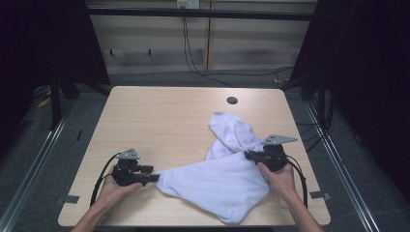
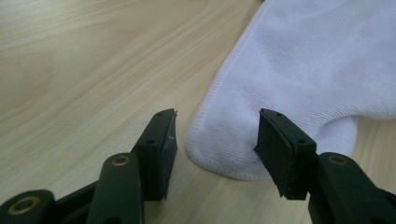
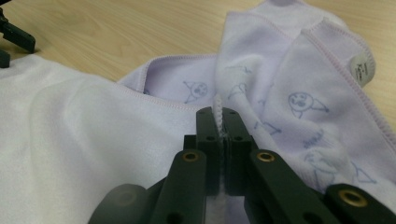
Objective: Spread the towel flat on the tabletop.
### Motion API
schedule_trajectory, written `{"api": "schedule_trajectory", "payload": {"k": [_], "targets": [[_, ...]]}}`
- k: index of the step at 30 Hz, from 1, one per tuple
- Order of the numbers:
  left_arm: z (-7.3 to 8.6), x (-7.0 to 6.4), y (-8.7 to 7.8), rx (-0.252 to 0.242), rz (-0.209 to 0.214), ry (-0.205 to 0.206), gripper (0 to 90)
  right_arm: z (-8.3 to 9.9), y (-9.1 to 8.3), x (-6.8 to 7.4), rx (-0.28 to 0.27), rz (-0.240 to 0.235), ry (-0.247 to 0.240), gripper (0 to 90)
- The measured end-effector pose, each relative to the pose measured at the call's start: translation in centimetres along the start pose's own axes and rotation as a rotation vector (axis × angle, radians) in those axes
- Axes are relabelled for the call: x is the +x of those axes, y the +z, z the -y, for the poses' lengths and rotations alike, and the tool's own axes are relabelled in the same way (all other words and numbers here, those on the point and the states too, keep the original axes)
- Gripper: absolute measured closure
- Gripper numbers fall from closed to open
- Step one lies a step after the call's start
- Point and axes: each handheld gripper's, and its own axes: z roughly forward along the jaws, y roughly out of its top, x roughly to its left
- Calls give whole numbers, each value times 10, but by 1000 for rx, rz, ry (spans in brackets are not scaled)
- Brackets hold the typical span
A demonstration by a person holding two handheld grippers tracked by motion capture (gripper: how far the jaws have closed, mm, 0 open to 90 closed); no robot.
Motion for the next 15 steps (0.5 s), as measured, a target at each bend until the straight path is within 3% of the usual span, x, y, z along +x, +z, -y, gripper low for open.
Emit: {"api": "schedule_trajectory", "payload": {"k": [4,7,8,9,12,15], "targets": [[-4,-3,5,7,-4,17,495,4,0,-3,7,-2,5,878],[-7,-11,10,31,-11,91,564,4,-1,-3,10,2,8,878],[-7,-18,12,46,-18,127,611,5,-2,-3,8,6,6,878],[-7,-26,12,72,-3,161,726,5,-5,-3,6,7,13,878],[-5,-31,12,87,13,171,832,6,-8,-3,1,9,18,878],[-6,-29,9,54,44,127,863,9,-14,-3,-3,3,19,879]]}}
